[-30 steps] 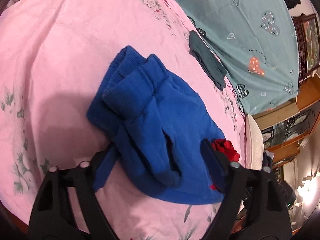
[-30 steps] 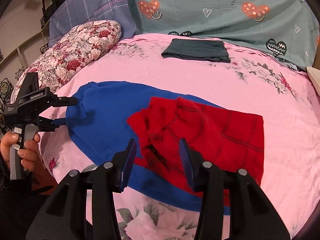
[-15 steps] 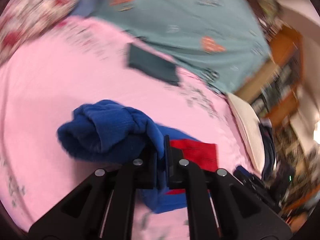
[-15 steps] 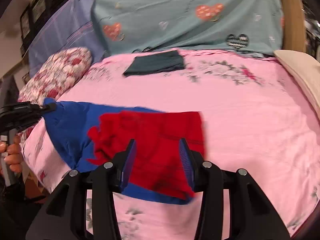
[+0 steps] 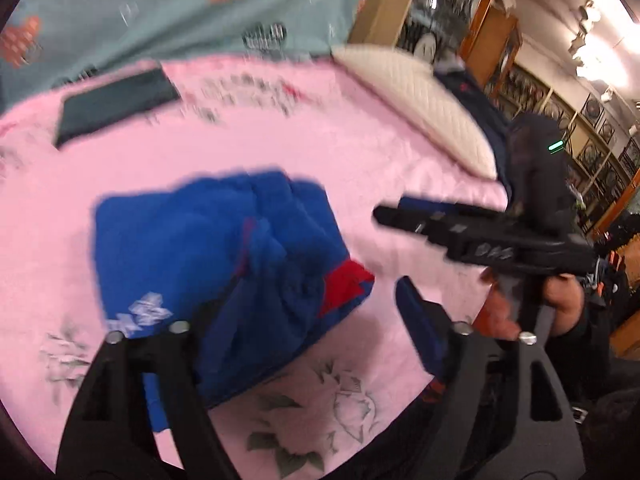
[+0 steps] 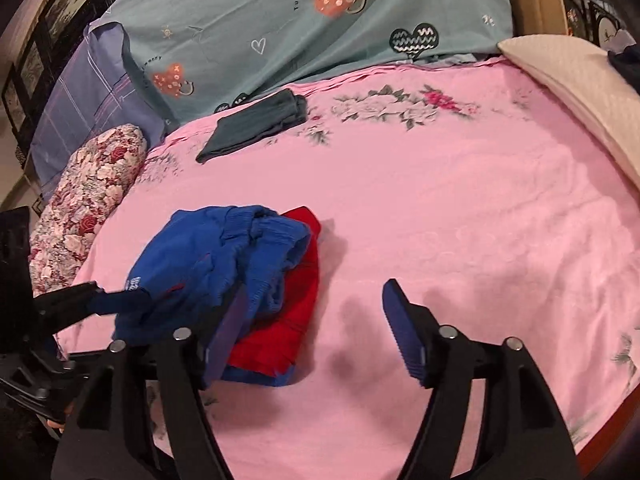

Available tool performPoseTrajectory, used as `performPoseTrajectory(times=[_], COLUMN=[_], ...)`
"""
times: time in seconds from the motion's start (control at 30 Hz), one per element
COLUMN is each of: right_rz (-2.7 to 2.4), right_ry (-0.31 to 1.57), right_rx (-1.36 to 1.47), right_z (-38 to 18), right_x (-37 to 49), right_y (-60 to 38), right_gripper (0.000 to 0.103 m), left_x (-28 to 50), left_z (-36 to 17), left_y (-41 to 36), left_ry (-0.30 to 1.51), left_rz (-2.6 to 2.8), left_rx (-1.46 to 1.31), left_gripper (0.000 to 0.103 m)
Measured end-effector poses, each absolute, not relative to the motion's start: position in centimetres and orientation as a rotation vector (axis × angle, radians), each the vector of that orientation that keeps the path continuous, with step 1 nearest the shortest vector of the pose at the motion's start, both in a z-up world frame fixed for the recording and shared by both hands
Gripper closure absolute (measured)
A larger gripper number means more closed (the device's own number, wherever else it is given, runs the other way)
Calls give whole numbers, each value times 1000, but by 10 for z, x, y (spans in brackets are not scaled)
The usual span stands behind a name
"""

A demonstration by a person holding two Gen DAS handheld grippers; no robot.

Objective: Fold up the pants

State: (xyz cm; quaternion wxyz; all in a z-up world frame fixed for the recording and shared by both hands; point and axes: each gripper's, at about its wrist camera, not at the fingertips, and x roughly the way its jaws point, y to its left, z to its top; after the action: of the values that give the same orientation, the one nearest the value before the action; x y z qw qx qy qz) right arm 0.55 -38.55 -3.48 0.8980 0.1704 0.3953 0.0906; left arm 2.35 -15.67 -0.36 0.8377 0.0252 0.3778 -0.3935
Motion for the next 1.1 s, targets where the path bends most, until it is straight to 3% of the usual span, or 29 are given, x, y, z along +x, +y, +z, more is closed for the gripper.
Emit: performPoseTrajectory(times=[0.1, 0.27, 0.3, 0.33, 0.4, 0.57, 0.67, 0.73, 0.87, 0.9, 1.1], right_rz=[260, 285, 298, 320, 337, 274, 245, 217, 238, 249, 313], right_ry=[861, 972, 1006, 1049, 1021, 955, 1097, 1086, 1003, 995, 1066], right_rx=[409, 358, 356, 361, 380, 365, 346, 277, 314, 343, 444], right_z=[-38, -52, -57, -63, -54, -19, -62, -70, -52, -53, -84], right_x=[19, 52, 58, 65, 63, 45, 56, 56, 51, 51, 58], right_y=[-374, -342, -337, -333, -339, -368, -369, -365, -384, -389, -386], right_gripper=[17, 18, 34, 73, 82, 83, 76, 48, 30, 20, 17], left_x=[21, 53, 58, 59, 62, 66, 74, 79, 87, 93, 122], left_z=[12, -21, -29, -32, -38, -37, -44, -49, -47, -50, -86], left_y=[-123, -66, -57, -50, -46, -44, -53, -60, -72, -73, -96], left_ry=[749, 855, 876, 886, 893, 864, 889, 909, 903, 914, 1046], left_rz=[-761, -603, -584, -571, -561, -566, -577, -592, -651, -678, -675], left_rx=[21, -125, -152, -162, -171, -173, -178, -173, -219, -273, -342], left_gripper=[19, 19, 19, 20, 20, 19, 19, 19, 17, 16, 16])
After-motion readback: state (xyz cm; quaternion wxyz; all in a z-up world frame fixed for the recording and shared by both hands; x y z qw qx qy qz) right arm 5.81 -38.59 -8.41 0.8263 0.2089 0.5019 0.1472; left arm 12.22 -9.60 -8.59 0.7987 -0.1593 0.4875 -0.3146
